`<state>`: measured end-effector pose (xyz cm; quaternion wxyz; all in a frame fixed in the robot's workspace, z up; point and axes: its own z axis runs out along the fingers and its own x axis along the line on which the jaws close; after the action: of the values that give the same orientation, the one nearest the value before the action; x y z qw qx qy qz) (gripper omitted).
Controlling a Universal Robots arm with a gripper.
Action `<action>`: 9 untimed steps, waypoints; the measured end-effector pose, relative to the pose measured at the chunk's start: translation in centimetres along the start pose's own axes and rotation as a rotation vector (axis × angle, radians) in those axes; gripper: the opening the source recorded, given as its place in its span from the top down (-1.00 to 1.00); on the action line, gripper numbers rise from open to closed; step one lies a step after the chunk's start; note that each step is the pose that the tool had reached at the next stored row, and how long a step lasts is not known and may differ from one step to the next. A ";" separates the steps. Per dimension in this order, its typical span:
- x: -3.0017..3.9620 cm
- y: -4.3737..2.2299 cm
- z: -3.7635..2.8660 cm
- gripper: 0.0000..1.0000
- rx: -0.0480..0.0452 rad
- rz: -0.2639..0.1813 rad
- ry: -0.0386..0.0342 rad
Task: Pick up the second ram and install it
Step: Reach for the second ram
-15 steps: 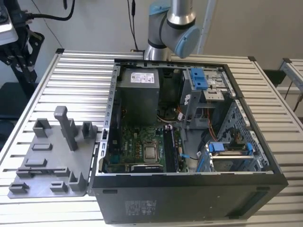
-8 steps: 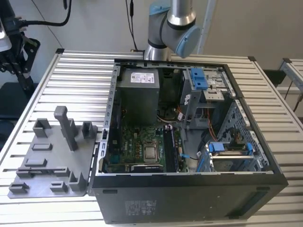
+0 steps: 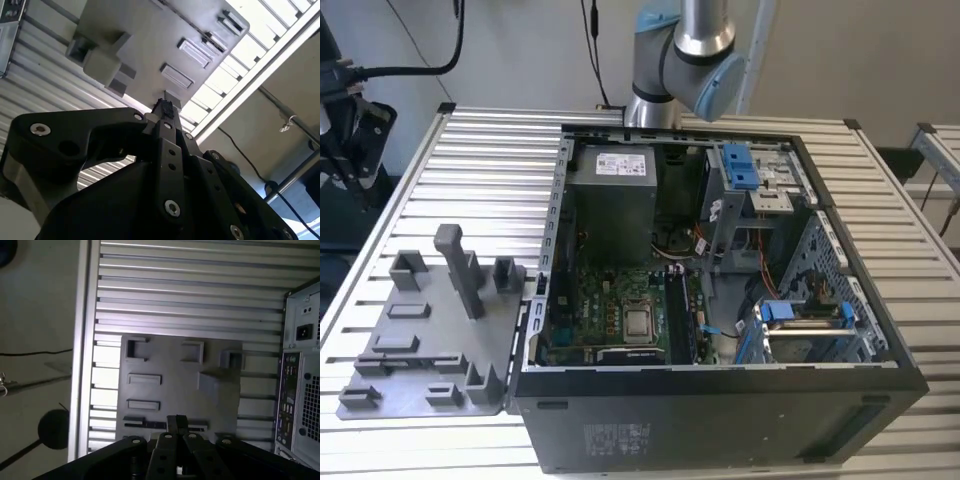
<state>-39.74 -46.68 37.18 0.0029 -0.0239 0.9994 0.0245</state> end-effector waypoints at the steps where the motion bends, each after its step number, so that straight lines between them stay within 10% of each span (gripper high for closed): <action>1: -0.04 -0.35 0.02 0.79 0.0000 0.000 0.0005; 9: -0.17 -3.02 0.09 0.79 -0.0008 0.000 0.0029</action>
<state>-39.43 -49.68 36.95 0.0015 -0.0237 0.9994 0.0249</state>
